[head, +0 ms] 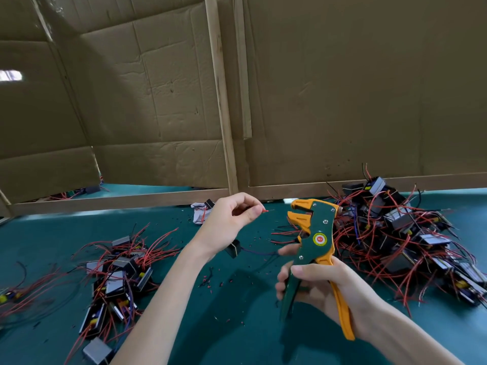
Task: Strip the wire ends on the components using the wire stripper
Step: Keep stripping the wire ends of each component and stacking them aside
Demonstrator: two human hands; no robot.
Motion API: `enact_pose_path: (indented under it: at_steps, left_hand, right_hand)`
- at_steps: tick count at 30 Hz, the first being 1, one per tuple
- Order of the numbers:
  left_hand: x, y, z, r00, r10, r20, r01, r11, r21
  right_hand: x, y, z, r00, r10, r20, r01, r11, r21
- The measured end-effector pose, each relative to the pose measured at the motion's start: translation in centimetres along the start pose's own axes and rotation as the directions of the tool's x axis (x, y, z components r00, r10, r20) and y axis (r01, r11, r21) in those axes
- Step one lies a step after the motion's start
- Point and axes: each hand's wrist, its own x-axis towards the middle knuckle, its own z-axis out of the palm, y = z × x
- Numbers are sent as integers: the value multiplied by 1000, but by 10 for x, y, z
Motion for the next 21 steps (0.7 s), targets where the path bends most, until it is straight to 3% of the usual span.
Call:
enact_pose_path:
  at_steps: [9, 14, 17, 19, 21]
  left_hand:
    - [33, 42, 21, 953, 182, -241, -160, 981, 110]
    - [80, 89, 79, 903, 323, -283, -329, 944, 30]
    - [90, 100, 123, 912, 356, -203, -363, 932, 3]
    - [87, 100, 145, 956, 294, -5, -294, 956, 7]
    - [81, 94, 154, 952, 203, 228, -222, 973, 60]
  right_hand:
    - [11, 6, -8, 978, 187, -96, -167, 968, 187]
    - [15, 8, -15, 973, 223, -62, -193, 929, 315]
    - [15, 8, -18, 969, 217, -121, -179, 947, 266]
    - [14, 6, -17, 966, 208, -154, -170, 959, 227]
    - [14, 3, -17, 966, 195, -169, -156, 963, 220]
